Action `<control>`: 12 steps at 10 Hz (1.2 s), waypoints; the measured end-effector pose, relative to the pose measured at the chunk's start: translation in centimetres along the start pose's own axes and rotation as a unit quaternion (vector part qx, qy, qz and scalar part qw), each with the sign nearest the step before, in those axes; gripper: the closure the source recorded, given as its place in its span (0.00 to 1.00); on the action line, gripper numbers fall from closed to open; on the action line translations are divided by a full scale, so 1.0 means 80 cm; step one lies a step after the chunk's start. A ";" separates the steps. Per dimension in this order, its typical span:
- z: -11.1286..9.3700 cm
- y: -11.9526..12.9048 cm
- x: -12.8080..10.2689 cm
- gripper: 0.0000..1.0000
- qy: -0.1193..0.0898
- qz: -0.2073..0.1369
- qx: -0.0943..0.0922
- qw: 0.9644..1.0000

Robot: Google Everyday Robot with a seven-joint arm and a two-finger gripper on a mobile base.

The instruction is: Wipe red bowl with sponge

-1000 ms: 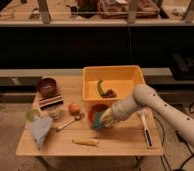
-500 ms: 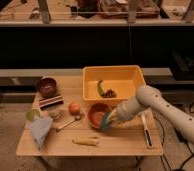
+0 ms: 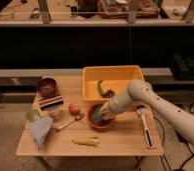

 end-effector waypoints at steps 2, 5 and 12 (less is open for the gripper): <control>0.010 -0.012 0.001 1.00 -0.010 -0.002 0.004 1.000; 0.020 -0.019 -0.025 1.00 -0.033 -0.016 0.015 0.999; -0.001 0.031 -0.055 1.00 -0.040 -0.022 -0.014 0.999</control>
